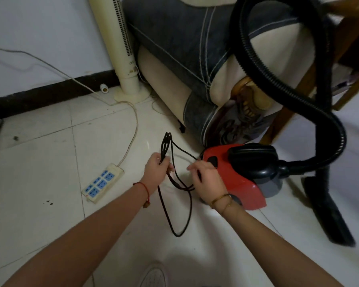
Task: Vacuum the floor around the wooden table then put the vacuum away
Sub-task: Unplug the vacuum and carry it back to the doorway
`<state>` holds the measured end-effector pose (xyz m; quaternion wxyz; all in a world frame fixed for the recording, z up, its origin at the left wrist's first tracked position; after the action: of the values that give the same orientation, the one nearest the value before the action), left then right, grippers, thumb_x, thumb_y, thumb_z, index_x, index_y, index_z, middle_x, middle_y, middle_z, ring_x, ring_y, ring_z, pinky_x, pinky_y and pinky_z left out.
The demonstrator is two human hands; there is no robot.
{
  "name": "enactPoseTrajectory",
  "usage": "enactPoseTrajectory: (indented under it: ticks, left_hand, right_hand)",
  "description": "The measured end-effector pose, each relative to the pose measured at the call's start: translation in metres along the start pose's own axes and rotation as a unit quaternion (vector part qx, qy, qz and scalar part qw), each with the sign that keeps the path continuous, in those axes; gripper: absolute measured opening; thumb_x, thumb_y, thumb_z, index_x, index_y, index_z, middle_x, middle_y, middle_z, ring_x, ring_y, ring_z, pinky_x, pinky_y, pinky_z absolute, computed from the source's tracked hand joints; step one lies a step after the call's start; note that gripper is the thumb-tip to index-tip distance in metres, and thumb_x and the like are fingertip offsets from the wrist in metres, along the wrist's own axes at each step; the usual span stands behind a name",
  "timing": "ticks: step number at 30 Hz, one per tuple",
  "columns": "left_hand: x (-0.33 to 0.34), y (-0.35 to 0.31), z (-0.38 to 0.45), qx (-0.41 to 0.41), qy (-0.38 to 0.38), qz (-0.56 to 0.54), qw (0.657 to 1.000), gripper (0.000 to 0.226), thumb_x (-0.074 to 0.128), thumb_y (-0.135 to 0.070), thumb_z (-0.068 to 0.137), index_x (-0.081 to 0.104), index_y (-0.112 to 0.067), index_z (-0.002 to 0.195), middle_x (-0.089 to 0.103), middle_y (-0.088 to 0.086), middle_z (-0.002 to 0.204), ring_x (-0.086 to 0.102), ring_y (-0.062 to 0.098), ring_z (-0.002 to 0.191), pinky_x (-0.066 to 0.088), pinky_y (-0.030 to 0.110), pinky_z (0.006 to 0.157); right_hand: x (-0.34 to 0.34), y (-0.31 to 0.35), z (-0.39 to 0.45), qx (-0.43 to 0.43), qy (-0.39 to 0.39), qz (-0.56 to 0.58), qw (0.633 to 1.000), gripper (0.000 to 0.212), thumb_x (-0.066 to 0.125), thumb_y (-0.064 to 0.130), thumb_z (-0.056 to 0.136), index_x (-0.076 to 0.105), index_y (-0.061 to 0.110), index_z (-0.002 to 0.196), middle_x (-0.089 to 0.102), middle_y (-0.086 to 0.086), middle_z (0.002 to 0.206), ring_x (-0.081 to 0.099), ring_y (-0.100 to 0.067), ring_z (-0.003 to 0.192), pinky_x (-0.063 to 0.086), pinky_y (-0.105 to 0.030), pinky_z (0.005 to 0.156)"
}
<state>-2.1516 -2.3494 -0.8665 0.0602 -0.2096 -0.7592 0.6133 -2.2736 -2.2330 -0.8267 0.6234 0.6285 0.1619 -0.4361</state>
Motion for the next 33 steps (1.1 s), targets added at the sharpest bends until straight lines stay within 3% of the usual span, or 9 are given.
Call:
enactPoseTrajectory:
  ticks: [2, 6, 12, 16, 20, 23, 29, 33]
  left_hand:
    - [0.028, -0.032, -0.006, 0.041, 0.039, 0.027, 0.998, 0.004, 0.052, -0.008, 0.095, 0.049, -0.006, 0.098, 0.065, 0.007, 0.079, 0.067, 0.023, 0.074, 0.053, 0.031, 0.079]
    - [0.086, -0.073, -0.022, 0.076, 0.083, 0.071, 0.991, 0.017, 0.059, -0.002, 0.089, 0.05, -0.012, 0.099, 0.067, 0.004, 0.09, 0.065, 0.018, 0.087, 0.05, 0.016, 0.074]
    - [0.141, -0.101, -0.028, 0.101, 0.093, 0.114, 0.984, 0.037, 0.06, 0.01, 0.079, 0.044, -0.014, 0.102, 0.064, 0.001, 0.093, 0.061, 0.015, 0.088, 0.05, 0.033, 0.089]
    - [0.173, -0.112, -0.025, 0.149, 0.129, 0.155, 0.968, 0.044, 0.06, 0.012, 0.074, 0.045, -0.015, 0.105, 0.062, -0.003, 0.098, 0.062, 0.015, 0.099, 0.05, 0.029, 0.089]
    - [0.196, -0.109, -0.023, 0.19, 0.145, 0.217, 0.946, 0.049, 0.064, 0.006, 0.072, 0.045, -0.013, 0.113, 0.063, 0.001, 0.104, 0.062, 0.017, 0.098, 0.051, 0.031, 0.087]
    - [0.213, -0.112, -0.022, 0.229, 0.156, 0.26, 0.925, 0.06, 0.068, 0.001, 0.071, 0.042, -0.012, 0.123, 0.062, 0.004, 0.109, 0.061, 0.019, 0.099, 0.052, 0.035, 0.087]
    - [0.264, -0.12, -0.03, 0.291, 0.216, 0.37, 0.855, 0.061, 0.069, -0.003, 0.071, 0.036, -0.011, 0.122, 0.061, 0.01, 0.102, 0.062, 0.026, 0.093, 0.053, 0.041, 0.079]
    - [0.278, -0.117, -0.029, 0.307, 0.201, 0.413, 0.834, 0.052, 0.068, -0.007, 0.073, 0.038, -0.012, 0.115, 0.06, 0.011, 0.095, 0.062, 0.028, 0.084, 0.049, 0.033, 0.064]
  right_hand:
    - [-0.044, 0.001, 0.001, -0.006, -0.049, -0.014, 0.999, 0.02, 0.047, 0.011, 0.093, 0.064, 0.016, 0.102, 0.063, 0.0, 0.102, 0.053, -0.015, 0.101, 0.044, -0.025, 0.085]
    - [-0.12, 0.006, -0.005, -0.035, -0.121, -0.039, 0.991, 0.019, 0.048, 0.014, 0.093, 0.061, 0.016, 0.107, 0.061, 0.0, 0.103, 0.053, -0.015, 0.101, 0.044, -0.025, 0.086]
    - [-0.206, 0.012, -0.027, -0.099, -0.293, -0.133, 0.942, 0.008, 0.055, 0.012, 0.087, 0.05, 0.014, 0.092, 0.05, -0.001, 0.087, 0.047, -0.017, 0.08, 0.043, -0.032, 0.071]
    - [-0.243, -0.015, -0.033, -0.022, -0.392, -0.176, 0.903, 0.036, 0.065, 0.027, 0.08, 0.044, 0.012, 0.105, 0.046, -0.006, 0.1, 0.045, -0.021, 0.088, 0.04, -0.031, 0.076]
    - [-0.263, -0.059, -0.026, 0.108, -0.381, -0.25, 0.883, 0.077, 0.073, 0.037, 0.072, 0.037, 0.009, 0.134, 0.043, -0.013, 0.132, 0.042, -0.029, 0.12, 0.038, -0.04, 0.101]
    - [-0.269, -0.09, -0.013, 0.151, -0.337, -0.259, 0.893, 0.099, 0.08, 0.038, 0.067, 0.026, 0.008, 0.144, 0.038, -0.015, 0.141, 0.036, -0.033, 0.131, 0.034, -0.045, 0.109]
    - [-0.284, -0.153, 0.012, 0.217, -0.253, -0.157, 0.93, 0.106, 0.086, 0.043, 0.059, 0.028, 0.01, 0.142, 0.041, -0.011, 0.14, 0.038, -0.031, 0.132, 0.036, -0.047, 0.11]
    - [-0.295, -0.176, 0.026, 0.232, -0.229, -0.131, 0.936, 0.114, 0.086, 0.046, 0.057, 0.024, 0.008, 0.145, 0.041, -0.013, 0.143, 0.039, -0.031, 0.133, 0.038, -0.046, 0.108]
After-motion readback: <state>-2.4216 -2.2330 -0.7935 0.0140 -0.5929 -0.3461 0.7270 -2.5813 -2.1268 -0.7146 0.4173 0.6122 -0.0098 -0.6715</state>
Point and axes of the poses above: each hand's wrist, its own z-axis towards the middle knuckle, its own x-axis out of the palm, y = z × x, the point moved 8 cm from there along z, towards the middle knuckle
